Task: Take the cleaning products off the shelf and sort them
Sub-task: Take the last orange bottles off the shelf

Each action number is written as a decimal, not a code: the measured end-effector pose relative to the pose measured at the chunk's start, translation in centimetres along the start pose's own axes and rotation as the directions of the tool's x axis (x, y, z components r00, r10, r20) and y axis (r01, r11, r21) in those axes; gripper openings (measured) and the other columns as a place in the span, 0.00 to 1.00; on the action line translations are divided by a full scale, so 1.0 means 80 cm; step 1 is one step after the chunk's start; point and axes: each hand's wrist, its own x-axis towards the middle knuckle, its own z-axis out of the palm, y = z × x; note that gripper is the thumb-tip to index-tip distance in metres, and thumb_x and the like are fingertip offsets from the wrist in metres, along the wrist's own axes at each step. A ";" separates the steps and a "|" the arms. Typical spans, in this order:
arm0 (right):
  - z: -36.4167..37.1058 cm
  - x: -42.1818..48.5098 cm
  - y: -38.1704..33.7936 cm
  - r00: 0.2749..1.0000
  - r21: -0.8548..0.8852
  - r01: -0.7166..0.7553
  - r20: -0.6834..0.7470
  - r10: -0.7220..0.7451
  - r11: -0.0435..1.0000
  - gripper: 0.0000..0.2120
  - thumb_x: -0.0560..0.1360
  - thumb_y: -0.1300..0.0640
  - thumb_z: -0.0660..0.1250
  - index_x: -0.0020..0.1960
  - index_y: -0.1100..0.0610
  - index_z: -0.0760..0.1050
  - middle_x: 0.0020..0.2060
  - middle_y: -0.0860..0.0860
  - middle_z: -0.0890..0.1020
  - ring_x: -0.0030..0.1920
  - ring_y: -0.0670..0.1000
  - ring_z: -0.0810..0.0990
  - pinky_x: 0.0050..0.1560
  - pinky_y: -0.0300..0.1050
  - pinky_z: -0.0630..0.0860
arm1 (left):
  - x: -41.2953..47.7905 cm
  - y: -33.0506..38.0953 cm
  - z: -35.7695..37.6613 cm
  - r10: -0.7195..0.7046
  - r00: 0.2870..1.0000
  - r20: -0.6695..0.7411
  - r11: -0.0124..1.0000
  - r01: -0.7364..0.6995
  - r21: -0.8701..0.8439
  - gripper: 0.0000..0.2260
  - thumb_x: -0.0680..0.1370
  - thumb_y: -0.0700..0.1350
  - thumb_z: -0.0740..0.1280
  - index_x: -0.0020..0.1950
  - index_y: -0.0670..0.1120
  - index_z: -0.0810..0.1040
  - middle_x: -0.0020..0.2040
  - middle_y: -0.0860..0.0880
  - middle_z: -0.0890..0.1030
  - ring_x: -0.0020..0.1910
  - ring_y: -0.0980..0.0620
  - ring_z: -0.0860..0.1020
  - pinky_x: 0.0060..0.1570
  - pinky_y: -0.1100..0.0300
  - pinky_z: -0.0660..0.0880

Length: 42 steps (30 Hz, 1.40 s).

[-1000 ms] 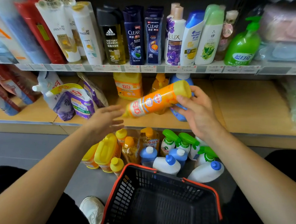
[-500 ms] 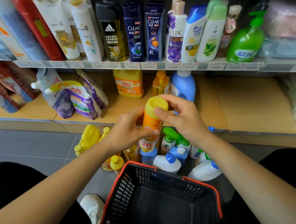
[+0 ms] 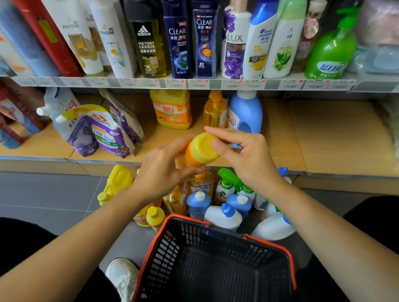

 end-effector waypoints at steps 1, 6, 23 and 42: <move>0.004 -0.002 0.000 0.999 -0.006 0.040 0.020 -0.040 0.999 0.16 0.79 0.61 0.68 0.66 0.56 0.78 0.61 0.47 0.81 0.65 0.42 0.78 0.63 0.39 0.76 | 0.001 -0.001 -0.002 -0.013 1.000 -0.016 1.000 0.013 -0.009 0.32 0.73 0.58 0.74 0.75 0.51 0.71 0.62 0.52 0.82 0.59 0.48 0.81 0.53 0.43 0.78; 0.016 -0.003 0.011 0.925 -0.325 0.380 0.100 -0.368 0.866 0.19 0.80 0.63 0.67 0.70 0.61 0.74 0.72 0.59 0.72 0.68 0.57 0.75 0.66 0.55 0.74 | 0.005 -0.009 -0.007 -0.055 0.997 -0.051 0.992 0.049 -0.112 0.33 0.73 0.60 0.74 0.75 0.53 0.70 0.65 0.55 0.80 0.63 0.52 0.79 0.58 0.43 0.78; 0.015 0.002 0.050 0.955 -0.300 -0.194 0.160 0.250 0.934 0.30 0.71 0.54 0.78 0.71 0.53 0.74 0.65 0.49 0.79 0.62 0.47 0.78 0.63 0.51 0.76 | 0.009 -0.027 -0.031 -0.332 0.930 -0.156 0.790 0.184 -0.585 0.25 0.73 0.47 0.77 0.67 0.43 0.74 0.60 0.48 0.83 0.61 0.50 0.82 0.61 0.44 0.79; 0.088 0.036 0.088 0.885 0.293 -0.463 0.103 0.454 0.836 0.26 0.61 0.57 0.84 0.57 0.49 0.80 0.50 0.47 0.85 0.53 0.52 0.85 0.46 0.49 0.84 | -0.001 -0.133 -0.008 -0.762 0.621 0.185 -0.051 0.227 -0.972 0.20 0.77 0.48 0.73 0.65 0.44 0.73 0.56 0.44 0.86 0.54 0.43 0.85 0.45 0.53 0.83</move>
